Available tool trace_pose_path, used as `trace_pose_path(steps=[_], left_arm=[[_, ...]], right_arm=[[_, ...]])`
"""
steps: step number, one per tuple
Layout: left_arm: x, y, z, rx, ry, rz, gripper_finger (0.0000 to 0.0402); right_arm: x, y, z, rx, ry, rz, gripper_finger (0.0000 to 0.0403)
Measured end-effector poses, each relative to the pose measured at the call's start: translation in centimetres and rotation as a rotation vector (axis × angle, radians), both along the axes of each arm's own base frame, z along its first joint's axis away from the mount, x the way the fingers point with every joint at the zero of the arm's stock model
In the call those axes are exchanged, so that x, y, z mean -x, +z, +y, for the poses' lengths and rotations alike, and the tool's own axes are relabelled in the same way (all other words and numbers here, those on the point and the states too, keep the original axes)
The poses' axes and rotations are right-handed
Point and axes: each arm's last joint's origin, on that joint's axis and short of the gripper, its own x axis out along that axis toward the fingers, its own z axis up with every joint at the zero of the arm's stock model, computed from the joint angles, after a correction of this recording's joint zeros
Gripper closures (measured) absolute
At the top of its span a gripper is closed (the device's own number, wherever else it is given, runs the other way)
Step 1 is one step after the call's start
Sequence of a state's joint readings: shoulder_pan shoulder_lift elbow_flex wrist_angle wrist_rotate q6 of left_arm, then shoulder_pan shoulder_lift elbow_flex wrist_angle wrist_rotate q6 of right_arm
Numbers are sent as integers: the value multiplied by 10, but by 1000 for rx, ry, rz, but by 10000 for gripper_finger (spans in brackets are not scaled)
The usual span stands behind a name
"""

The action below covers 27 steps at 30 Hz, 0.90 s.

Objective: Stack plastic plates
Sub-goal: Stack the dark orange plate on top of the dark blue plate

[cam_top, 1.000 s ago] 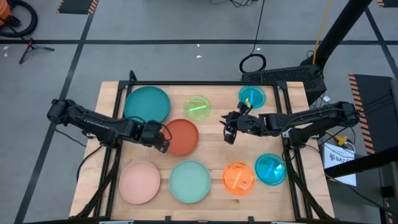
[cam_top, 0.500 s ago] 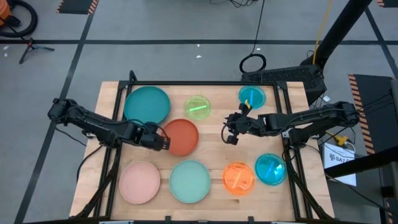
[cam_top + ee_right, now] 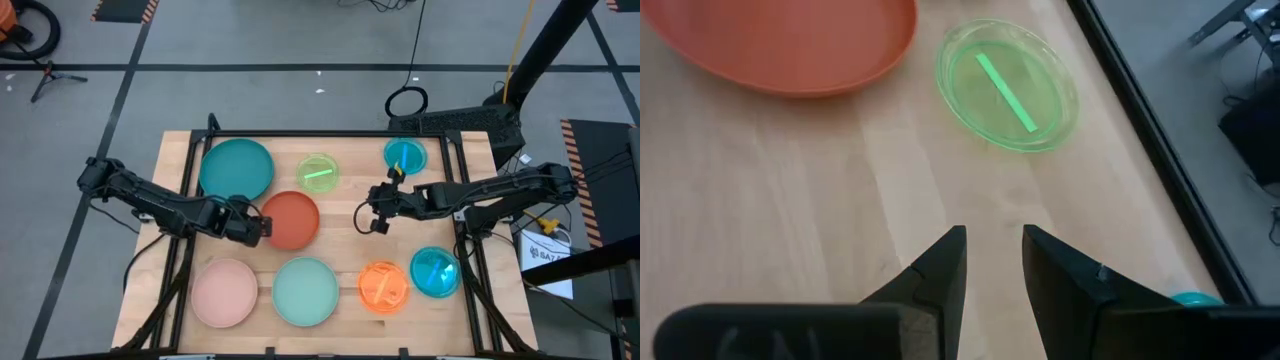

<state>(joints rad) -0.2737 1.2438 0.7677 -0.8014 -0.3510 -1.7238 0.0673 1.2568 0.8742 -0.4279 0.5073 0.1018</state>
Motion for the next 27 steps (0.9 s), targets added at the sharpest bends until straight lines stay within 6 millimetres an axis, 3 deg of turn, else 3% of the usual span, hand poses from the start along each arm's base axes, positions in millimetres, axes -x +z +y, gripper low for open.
trace_pose_path(steps=[17,23,27], left_arm=[[2,-9,-1,-12,-20,102,245],[-4,-23,-4,-3,12,167,334],[-4,-24,-3,20,27,180,357]], right_arm=[[-2,2,-2,38,-22,-30,309],[-2,2,-2,38,-21,-31,309],[-2,3,-2,38,-21,-35,309]])
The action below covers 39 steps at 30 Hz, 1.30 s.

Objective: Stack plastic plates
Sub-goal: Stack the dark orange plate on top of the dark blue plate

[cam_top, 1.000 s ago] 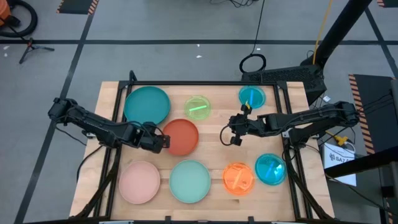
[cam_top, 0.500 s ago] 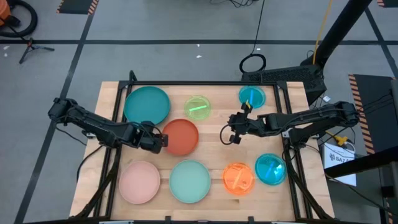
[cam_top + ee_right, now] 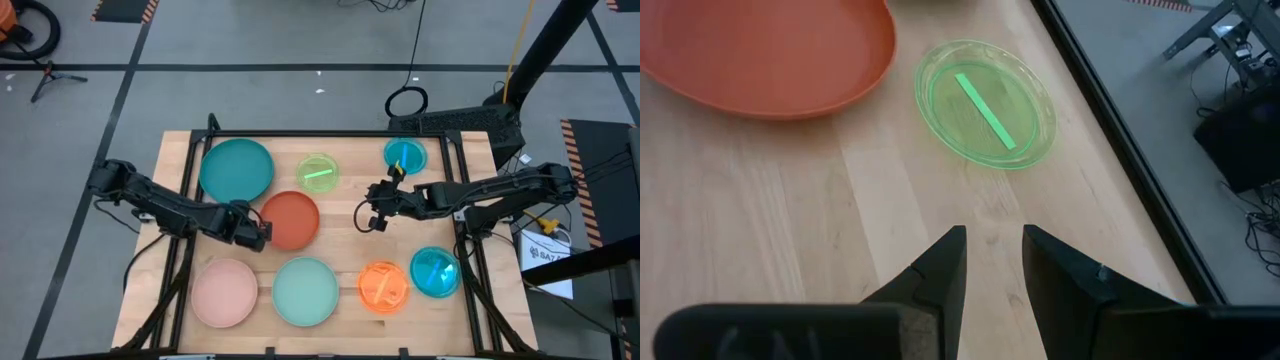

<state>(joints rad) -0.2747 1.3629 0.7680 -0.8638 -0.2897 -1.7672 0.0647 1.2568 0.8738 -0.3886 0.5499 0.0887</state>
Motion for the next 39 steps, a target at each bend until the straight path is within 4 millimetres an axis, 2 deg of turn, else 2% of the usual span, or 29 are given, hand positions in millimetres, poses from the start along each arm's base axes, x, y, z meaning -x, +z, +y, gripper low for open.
trace_pose_path(steps=[6,12,19,22,31,34,39], left_arm=[[-2,1,0,4,-14,-20,359],[-10,2,-1,-16,-182,-59,359],[-8,2,3,-14,-129,-44,354],[-9,2,4,-15,-129,-43,327],[-9,2,4,-8,-83,-54,211],[-10,0,5,-8,-64,-46,193],[-14,-7,7,-18,-55,-27,190]], right_arm=[[0,0,0,0,0,-2,309],[0,0,0,2,2,0,309],[0,0,0,2,3,0,309],[0,0,0,2,3,0,309],[0,0,0,2,3,0,309],[0,0,0,2,3,0,309],[0,0,0,2,3,0,309]])
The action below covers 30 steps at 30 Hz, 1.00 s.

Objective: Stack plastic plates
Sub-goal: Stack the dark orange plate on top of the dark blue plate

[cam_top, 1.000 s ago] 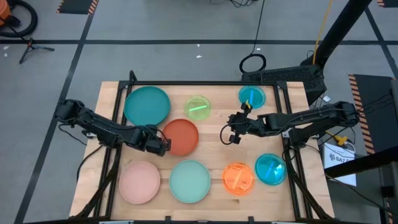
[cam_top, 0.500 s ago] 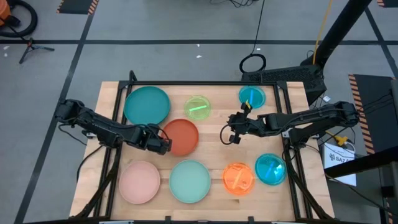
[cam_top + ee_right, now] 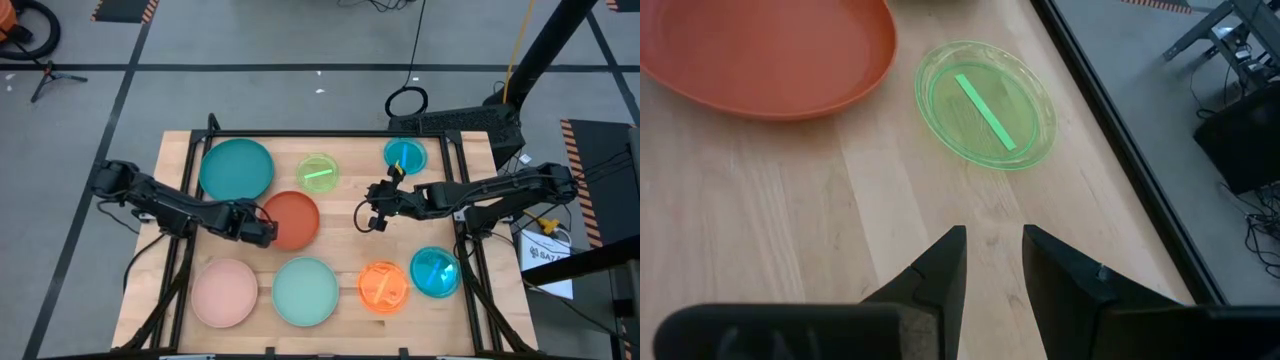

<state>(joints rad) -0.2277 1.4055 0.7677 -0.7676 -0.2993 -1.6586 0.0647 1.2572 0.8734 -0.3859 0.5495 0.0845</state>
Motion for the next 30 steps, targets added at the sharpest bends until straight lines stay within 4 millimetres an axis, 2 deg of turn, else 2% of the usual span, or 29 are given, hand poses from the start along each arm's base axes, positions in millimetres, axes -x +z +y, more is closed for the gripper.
trace_pose_path(steps=[7,16,30], left_arm=[[-7,-12,4,-26,14,32,190],[-12,-14,3,-42,1,5,190],[-26,-38,0,-45,-10,22,190]], right_arm=[[0,0,0,0,0,2,309],[0,0,0,0,0,1,309],[0,0,0,0,0,4,309]])
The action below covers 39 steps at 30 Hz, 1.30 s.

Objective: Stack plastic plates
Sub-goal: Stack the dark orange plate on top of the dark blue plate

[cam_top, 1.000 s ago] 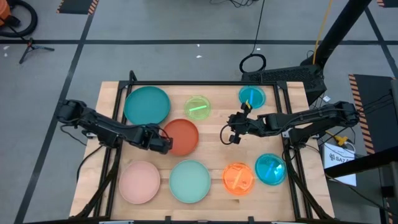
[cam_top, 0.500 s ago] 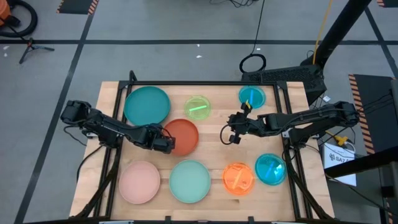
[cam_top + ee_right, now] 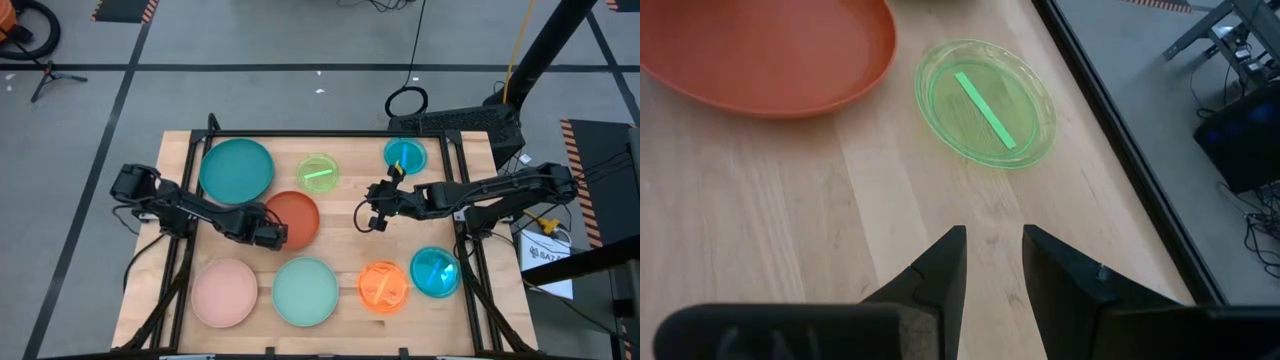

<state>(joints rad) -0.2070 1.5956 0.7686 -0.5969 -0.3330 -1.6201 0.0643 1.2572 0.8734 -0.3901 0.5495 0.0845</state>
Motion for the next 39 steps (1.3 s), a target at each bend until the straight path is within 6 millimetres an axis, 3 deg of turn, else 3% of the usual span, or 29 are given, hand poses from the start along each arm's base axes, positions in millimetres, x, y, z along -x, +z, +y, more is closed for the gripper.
trace_pose_path(steps=[8,17,25,35,39], left_arm=[[-2,-3,0,-3,-4,4,200],[-2,-3,0,-19,67,-30,299],[-2,-2,-3,-67,106,-65,353],[-4,4,-3,-113,105,-95,366],[-10,21,-3,-135,70,-125,368]], right_arm=[[0,0,0,0,0,0,309],[0,0,0,0,0,0,309],[0,0,0,2,2,2,309],[0,0,0,2,2,2,309],[0,0,0,3,1,2,309]])
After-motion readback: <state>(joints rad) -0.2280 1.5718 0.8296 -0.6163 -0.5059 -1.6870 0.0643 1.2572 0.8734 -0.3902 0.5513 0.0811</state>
